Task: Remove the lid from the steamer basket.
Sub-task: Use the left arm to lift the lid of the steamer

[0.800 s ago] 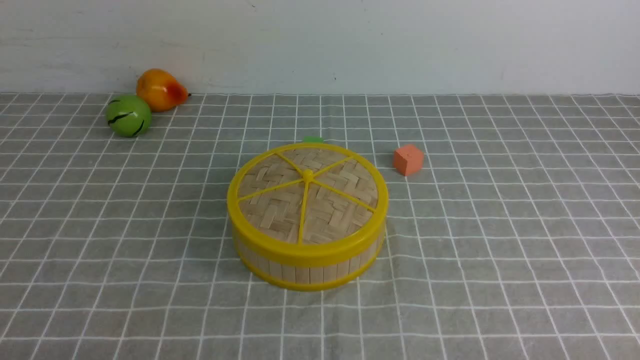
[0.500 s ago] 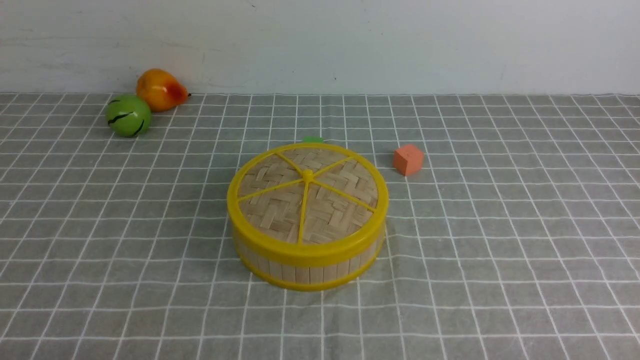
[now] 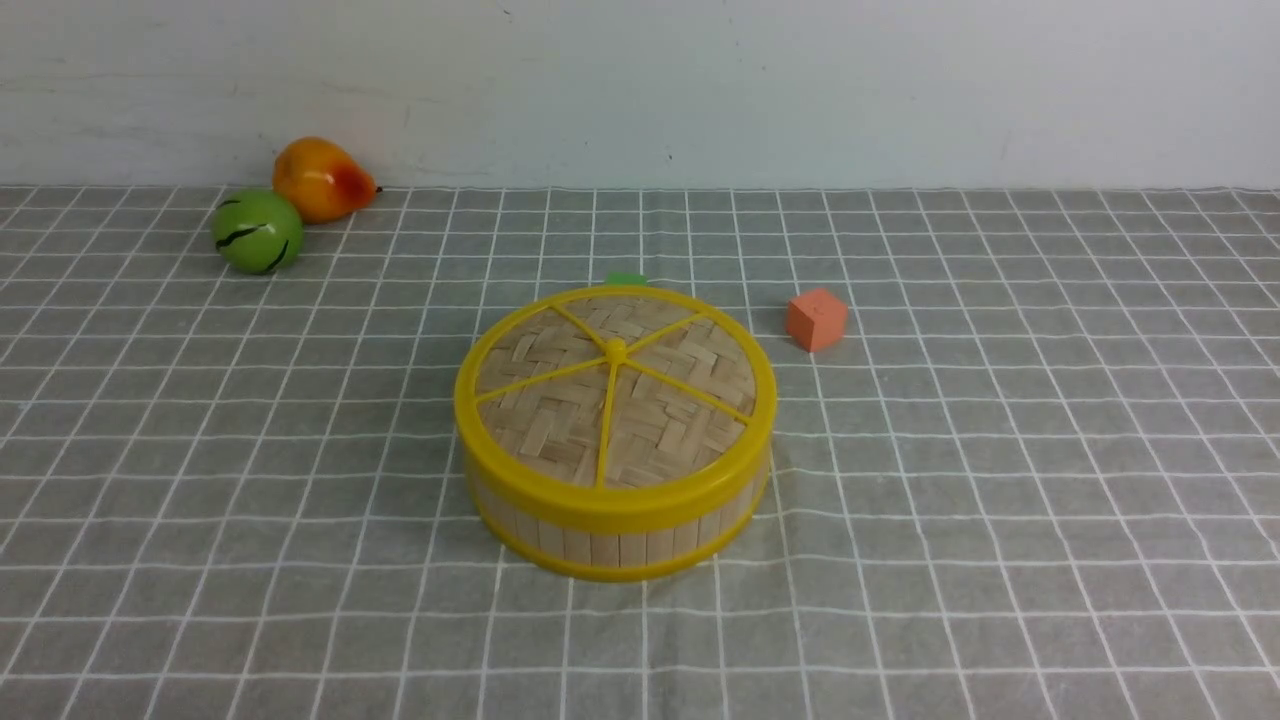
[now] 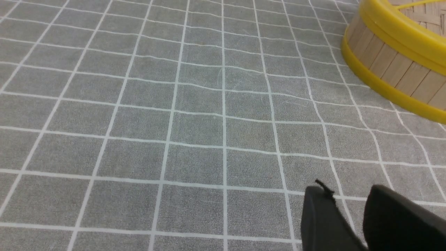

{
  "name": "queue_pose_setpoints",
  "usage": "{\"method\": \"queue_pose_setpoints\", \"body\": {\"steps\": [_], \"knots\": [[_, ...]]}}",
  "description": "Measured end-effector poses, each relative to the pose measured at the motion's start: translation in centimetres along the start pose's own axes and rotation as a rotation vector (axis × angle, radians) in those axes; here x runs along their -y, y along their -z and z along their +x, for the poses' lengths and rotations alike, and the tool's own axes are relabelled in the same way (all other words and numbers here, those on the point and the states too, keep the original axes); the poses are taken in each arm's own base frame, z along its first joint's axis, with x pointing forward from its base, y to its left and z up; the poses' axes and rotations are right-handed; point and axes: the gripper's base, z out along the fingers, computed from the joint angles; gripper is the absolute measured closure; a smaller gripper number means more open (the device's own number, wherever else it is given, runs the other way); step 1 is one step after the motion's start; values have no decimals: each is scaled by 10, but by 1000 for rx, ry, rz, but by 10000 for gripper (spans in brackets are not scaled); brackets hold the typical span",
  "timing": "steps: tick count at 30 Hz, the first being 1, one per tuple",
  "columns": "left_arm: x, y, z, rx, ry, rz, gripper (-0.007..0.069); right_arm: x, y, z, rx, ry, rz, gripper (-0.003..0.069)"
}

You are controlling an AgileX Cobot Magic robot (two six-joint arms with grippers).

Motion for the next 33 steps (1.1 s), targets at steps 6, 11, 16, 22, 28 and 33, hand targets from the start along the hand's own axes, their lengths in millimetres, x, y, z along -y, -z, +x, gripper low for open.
{"method": "queue_pose_setpoints", "body": {"steps": [6,11,16,22,28,33], "knots": [[0,0,0,0,0,0,438,0,0,0,0,0,0,417],[0,0,0,0,0,0,438,0,0,0,0,0,0,417],[0,0,0,0,-1,0,438,0,0,0,0,0,0,417],[0,0,0,5,-3,0,438,0,0,0,0,0,0,417],[3,2,-17,192,-3,39,431,0,0,0,0,0,0,417],[9,11,-43,501,-4,103,425,0,0,0,0,0,0,417]]}}
